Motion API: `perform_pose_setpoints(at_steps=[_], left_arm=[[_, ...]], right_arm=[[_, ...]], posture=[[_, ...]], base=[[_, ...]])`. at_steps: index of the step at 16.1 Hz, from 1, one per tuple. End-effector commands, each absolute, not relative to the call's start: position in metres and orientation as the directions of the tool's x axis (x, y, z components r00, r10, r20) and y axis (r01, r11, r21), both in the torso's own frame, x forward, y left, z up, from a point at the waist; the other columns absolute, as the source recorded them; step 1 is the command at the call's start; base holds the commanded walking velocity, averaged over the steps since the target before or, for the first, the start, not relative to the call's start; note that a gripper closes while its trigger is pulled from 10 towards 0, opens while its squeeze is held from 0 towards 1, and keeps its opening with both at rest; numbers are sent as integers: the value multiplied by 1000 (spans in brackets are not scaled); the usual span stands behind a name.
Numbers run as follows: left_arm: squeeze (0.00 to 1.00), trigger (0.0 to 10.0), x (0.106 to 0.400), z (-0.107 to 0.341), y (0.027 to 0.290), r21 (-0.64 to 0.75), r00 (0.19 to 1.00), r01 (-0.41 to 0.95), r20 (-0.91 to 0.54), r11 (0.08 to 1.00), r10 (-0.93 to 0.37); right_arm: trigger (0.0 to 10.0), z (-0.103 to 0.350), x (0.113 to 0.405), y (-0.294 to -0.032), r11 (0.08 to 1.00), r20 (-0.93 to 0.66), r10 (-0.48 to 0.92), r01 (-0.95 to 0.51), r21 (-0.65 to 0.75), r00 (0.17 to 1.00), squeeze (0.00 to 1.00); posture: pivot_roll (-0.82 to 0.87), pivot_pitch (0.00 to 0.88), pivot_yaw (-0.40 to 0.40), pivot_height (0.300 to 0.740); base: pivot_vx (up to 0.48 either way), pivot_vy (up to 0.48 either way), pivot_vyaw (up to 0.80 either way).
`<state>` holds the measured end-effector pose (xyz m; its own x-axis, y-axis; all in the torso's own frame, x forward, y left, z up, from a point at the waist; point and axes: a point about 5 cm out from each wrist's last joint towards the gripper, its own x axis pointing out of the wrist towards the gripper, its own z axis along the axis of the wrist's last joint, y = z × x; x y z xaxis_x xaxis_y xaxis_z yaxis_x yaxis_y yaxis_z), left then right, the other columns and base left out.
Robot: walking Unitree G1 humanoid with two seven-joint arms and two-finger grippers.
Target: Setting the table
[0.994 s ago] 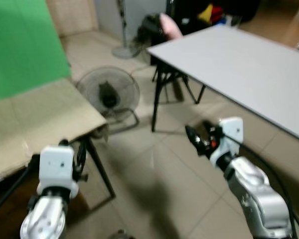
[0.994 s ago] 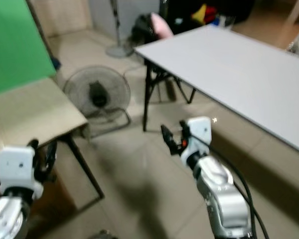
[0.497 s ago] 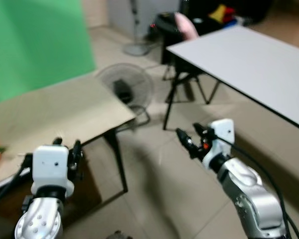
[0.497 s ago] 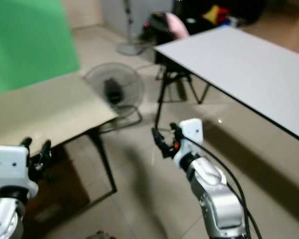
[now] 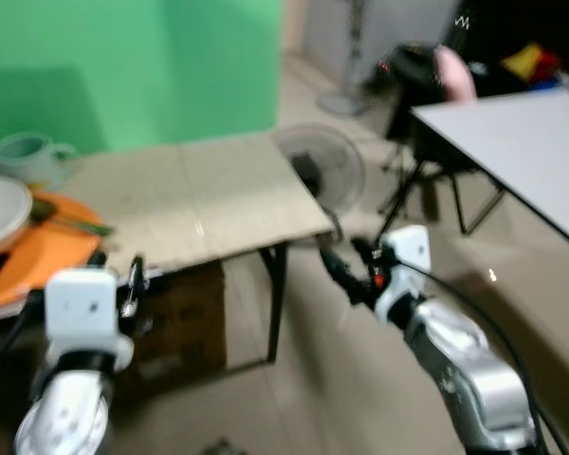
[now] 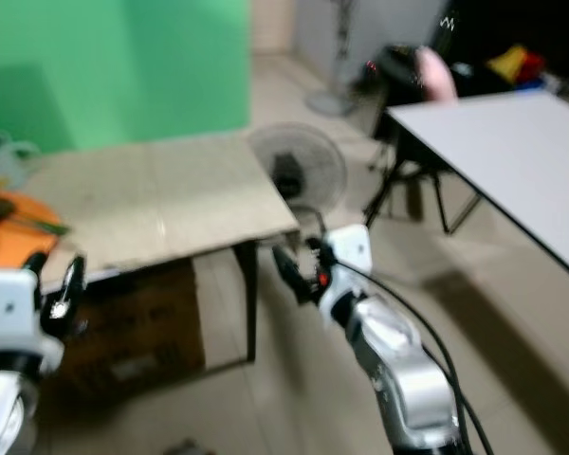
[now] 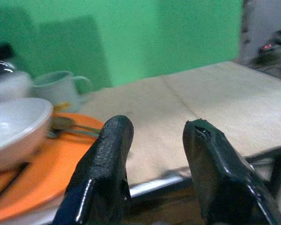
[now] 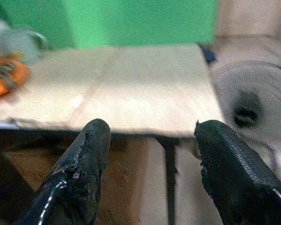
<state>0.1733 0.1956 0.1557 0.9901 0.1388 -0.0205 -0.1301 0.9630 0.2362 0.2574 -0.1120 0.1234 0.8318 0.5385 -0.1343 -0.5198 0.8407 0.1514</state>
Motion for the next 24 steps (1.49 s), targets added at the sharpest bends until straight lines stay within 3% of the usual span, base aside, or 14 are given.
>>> perform_pose_setpoints(at_steps=[1,10,13,16,19,22,24], left_arm=[[0,10000,175,160,190,234,994,-109,-1,966,113],[0,10000,176,166,188,257,996,-85,8,963,86],[0,10000,187,171,180,291,1000,4,21,957,-10],[0,10000,200,172,175,277,996,76,20,958,-84],[0,10000,208,169,181,198,999,41,23,979,-46],[0,10000,207,166,187,179,1000,14,11,984,-16],[0,10000,203,160,194,265,999,22,-52,964,-8]], right_arm=[[10000,124,258,-116,841,-131,538,-519,155,833,0],[10000,128,258,-106,804,-100,588,-568,174,803,0],[10000,138,262,-125,876,-21,450,-437,202,893,0],[10000,144,259,-153,946,-8,313,-311,94,950,0],[10000,145,256,-171,974,-34,226,-225,16,974,0],[10000,148,257,-172,961,-55,276,-276,15,960,0],[10000,146,263,-165,923,-74,385,-383,43,920,0]], posture=[[58,0,-18,740],[65,0,1,740],[45,0,45,740],[-13,0,106,740],[-50,0,118,740],[-54,0,83,740],[-19,0,54,740]], base=[[352,0,800],[351,0,798],[335,0,473],[0,0,0],[0,0,0],[0,0,0],[0,0,0]])
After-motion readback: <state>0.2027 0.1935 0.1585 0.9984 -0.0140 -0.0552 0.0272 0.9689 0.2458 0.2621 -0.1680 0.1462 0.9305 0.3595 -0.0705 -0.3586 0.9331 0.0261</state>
